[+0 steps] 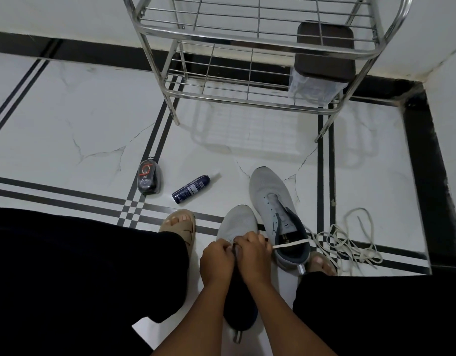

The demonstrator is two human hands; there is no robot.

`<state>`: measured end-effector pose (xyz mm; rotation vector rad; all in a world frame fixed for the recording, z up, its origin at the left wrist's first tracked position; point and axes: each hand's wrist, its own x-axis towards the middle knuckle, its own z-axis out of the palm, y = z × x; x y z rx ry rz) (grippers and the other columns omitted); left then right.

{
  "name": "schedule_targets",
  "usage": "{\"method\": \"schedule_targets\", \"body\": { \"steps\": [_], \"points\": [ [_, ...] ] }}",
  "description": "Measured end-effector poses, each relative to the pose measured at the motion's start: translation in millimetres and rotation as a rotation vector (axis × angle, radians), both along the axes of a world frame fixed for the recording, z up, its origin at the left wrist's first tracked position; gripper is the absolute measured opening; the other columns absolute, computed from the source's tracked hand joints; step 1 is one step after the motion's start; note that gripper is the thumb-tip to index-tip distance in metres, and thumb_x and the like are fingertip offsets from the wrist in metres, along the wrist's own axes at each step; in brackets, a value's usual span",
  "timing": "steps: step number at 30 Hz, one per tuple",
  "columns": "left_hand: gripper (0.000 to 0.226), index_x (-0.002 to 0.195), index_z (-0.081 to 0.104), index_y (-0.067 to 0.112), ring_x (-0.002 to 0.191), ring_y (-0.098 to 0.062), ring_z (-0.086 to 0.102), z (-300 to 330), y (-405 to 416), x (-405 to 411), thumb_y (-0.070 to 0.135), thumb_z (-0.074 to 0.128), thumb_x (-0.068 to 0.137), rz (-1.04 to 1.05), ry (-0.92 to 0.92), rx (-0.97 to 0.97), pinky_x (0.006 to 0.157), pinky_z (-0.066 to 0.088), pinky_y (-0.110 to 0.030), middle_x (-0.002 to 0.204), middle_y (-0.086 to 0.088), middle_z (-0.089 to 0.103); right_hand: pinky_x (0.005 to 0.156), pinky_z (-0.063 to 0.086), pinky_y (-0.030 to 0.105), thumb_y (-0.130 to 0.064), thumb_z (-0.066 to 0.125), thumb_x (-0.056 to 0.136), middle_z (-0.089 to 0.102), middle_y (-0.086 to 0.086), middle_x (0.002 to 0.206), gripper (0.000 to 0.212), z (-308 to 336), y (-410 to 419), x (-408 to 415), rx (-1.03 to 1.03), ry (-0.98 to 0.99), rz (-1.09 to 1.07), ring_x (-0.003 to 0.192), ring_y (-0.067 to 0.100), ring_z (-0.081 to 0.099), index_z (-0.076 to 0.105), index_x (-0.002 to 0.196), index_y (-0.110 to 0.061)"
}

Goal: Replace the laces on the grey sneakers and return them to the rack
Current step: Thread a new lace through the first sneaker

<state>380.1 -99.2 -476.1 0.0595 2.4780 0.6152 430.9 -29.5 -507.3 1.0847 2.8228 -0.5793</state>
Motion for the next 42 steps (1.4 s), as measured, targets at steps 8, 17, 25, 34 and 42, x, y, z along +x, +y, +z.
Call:
{"method": "schedule_targets", "body": {
  "steps": [8, 17, 25, 34, 42],
  "points": [
    [0.027, 0.112, 0.062, 0.023, 0.096, -0.025, 0.061, -11.2, 2.1, -8.0, 0.019, 0.04, 0.098, 0.108, -0.116, 0.074, 0.072, 0.039, -0.026, 0.109, -0.006, 0.067, 0.076, 0.017, 0.028, -0.02, 0.056, 0.085, 0.057, -0.004, 0.096, 0.019, 0.9, 7.2, -11.9, -0.178, 0.0, -0.103, 0.102, 0.022, 0.049, 0.041, 0.085, -0.031],
    [0.016, 0.08, 0.053, 0.023, 0.081, -0.022, 0.052, -24.8, 14.3, -20.0, 0.015, 0.047, 0.092, 0.079, -0.157, 0.017, 0.068, 0.037, -0.029, 0.09, -0.001, 0.06, 0.068, 0.049, 0.035, -0.03, 0.067, 0.083, 0.063, 0.003, 0.09, 0.019, 28.3, -10.4, 33.0, 0.001, -0.144, -0.116, 0.082, 0.023, 0.062, 0.058, 0.096, -0.018],
    [0.02, 0.085, 0.045, 0.015, 0.086, -0.026, 0.058, 14.2, 13.0, -69.2, 0.016, 0.032, 0.1, 0.978, 0.017, 0.614, 0.079, 0.043, -0.031, 0.089, -0.012, 0.062, 0.084, 0.048, 0.035, -0.03, 0.038, 0.099, 0.063, 0.007, 0.119, 0.028, 26.2, 3.3, 47.5, -0.293, -0.328, -0.26, 0.111, 0.028, 0.06, 0.054, 0.117, -0.015],
    [0.014, 0.094, 0.054, 0.019, 0.081, -0.024, 0.058, 134.5, 19.6, -121.8, 0.03, 0.045, 0.093, 0.552, 0.319, 0.648, 0.067, 0.044, -0.027, 0.085, -0.004, 0.063, 0.091, 0.046, 0.034, -0.024, 0.041, 0.098, 0.055, 0.005, 0.132, 0.033, 42.9, 7.6, 38.9, -0.393, -0.384, -0.33, 0.121, 0.026, 0.054, 0.054, 0.127, -0.016],
    [0.031, 0.123, 0.057, 0.029, 0.111, -0.028, 0.058, -3.5, 2.5, -13.1, 0.033, 0.041, 0.097, -0.401, -0.126, -0.047, 0.089, 0.047, -0.033, 0.121, -0.009, 0.063, 0.088, 0.046, 0.033, -0.032, 0.048, 0.095, 0.057, 0.007, 0.129, 0.033, 43.3, 12.7, 39.1, -0.439, -0.417, -0.283, 0.12, 0.026, 0.055, 0.054, 0.123, -0.015]
  ]
}}
